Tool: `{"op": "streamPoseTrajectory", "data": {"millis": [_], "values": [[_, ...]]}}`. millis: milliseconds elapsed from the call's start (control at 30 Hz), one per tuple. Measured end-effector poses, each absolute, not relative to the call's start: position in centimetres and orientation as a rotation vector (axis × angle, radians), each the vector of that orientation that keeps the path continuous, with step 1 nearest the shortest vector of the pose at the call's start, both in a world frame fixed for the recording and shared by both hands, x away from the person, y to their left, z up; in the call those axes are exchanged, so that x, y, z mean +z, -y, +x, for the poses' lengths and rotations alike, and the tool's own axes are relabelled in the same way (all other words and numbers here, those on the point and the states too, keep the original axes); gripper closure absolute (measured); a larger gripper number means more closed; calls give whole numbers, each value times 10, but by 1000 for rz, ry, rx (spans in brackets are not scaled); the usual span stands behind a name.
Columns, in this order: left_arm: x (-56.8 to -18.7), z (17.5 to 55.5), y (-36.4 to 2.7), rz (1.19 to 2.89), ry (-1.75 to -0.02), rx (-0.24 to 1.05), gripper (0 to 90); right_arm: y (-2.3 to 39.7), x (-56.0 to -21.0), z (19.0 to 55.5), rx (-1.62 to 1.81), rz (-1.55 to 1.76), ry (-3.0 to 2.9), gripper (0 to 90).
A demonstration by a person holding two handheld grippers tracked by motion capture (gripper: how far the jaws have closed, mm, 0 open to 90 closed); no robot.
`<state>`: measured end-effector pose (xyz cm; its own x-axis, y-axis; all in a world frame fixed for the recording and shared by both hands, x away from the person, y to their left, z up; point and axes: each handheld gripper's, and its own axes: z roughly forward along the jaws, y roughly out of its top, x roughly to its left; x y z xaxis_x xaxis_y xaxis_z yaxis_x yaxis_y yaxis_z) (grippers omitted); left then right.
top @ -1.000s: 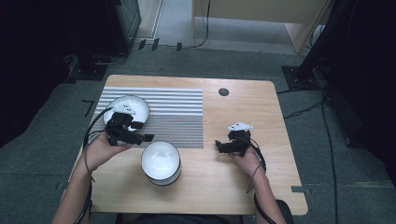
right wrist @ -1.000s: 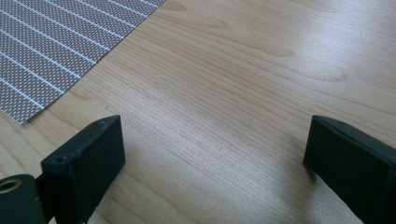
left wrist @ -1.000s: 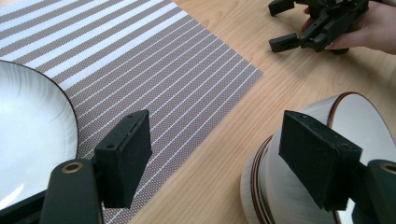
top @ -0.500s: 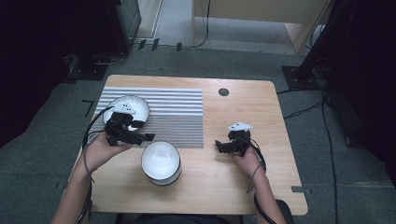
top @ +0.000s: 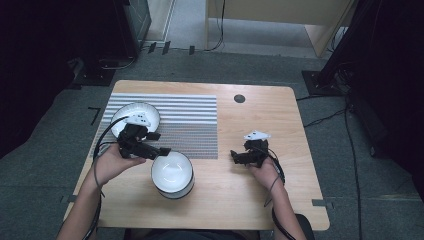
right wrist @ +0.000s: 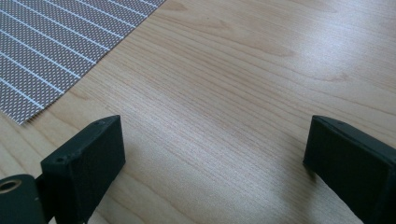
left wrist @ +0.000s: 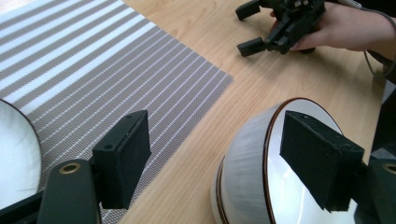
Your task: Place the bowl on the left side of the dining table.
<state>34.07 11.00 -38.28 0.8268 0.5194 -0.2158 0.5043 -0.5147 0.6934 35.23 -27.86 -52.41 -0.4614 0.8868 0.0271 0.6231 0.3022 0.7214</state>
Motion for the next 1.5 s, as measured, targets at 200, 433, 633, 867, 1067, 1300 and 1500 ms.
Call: {"op": "streamPoseTrajectory", "data": {"millis": [200, 433, 633, 867, 1067, 1300, 1500], "values": [[-386, 341, -109, 2208, -741, 23, 252, 279, -524, 352, 958, 1352, -2199, 46], [-389, 340, -107, 2212, -730, 25, 291, 279, -524, 352, 958, 1352, -2199, 46], [-392, 339, -105, 2211, -715, 22, 298, 279, -524, 352, 958, 1352, -2199, 46], [-394, 339, -104, 2201, -720, -7, 294, 279, -524, 352, 959, 1352, -2199, 46], [-398, 338, -101, 2205, -700, -18, 299, 279, -524, 352, 959, 1351, -2199, 46], [-401, 337, -99, 2185, -679, -62, 295, 279, -524, 352, 959, 1351, -2199, 46], [-402, 336, -98, 2201, -655, -57, 312, 279, -524, 352, 959, 1351, -2199, 46]]}}
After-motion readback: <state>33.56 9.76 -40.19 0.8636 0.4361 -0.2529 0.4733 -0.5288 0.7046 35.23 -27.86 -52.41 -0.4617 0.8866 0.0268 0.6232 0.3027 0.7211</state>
